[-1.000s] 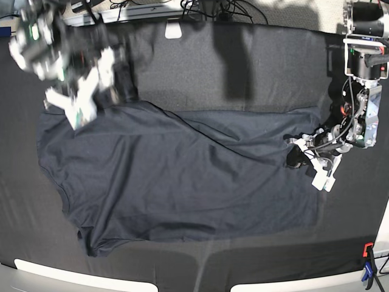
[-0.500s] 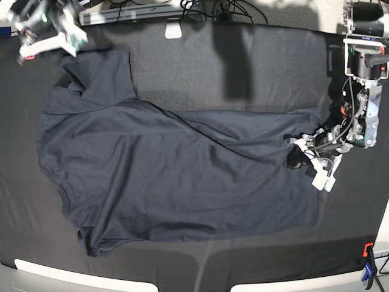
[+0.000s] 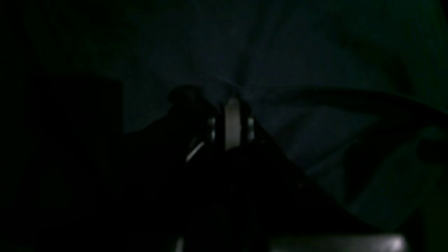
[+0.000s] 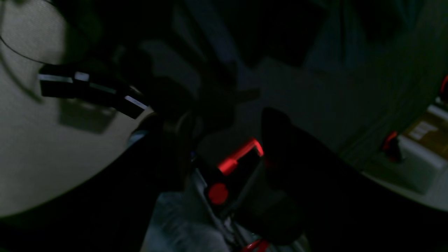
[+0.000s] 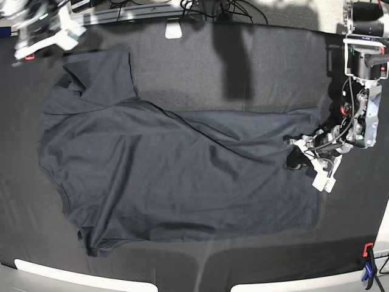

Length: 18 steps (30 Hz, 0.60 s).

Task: Layout the t-shirt on the table in an organized manner, then fold the t-shirt properly
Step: 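Grasp the shirt fabric with the left gripper and drag it toward the collar end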

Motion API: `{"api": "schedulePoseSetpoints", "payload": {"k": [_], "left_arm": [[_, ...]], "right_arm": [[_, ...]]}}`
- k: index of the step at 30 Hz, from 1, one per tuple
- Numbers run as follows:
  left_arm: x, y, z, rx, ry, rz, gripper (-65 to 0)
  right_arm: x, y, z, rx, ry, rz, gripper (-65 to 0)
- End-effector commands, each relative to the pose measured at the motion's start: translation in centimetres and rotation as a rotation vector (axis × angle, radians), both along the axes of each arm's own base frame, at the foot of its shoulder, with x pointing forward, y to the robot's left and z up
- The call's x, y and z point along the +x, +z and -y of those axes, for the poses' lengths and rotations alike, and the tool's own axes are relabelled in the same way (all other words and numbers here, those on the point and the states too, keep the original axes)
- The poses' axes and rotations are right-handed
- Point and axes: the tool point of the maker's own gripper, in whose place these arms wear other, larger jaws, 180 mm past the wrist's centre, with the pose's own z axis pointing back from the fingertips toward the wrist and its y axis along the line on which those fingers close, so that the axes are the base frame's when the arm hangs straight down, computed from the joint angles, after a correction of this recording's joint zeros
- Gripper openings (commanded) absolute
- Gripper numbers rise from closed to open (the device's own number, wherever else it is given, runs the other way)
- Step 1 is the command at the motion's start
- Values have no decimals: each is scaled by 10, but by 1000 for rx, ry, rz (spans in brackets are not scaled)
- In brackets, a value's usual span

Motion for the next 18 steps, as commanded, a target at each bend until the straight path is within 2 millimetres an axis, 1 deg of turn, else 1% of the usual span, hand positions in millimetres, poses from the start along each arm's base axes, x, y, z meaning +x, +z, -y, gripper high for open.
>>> {"api": "schedulePoseSetpoints", "payload": {"k": [1, 3, 7, 10, 13, 18], "left_arm": [[15, 22, -3, -13, 5, 69, -650], [15, 22, -3, -13, 5, 68, -650], [15, 22, -3, -14, 4, 68, -650], [15, 22, -3, -13, 5, 68, -650], [15, 22, -3, -13, 5, 69, -650], [15, 22, -3, -13, 5, 68, -650]], "right_arm": [[6, 3, 0, -29, 26, 42, -341], [10, -2, -7, -54, 60, 83, -341], [18, -13, -23, -45, 83, 122, -341], [28, -19, -30, -38, 84, 140, -341], [34, -28, -31, -35, 87, 135, -341], [34, -48, -25, -61, 90, 98, -341]]}}
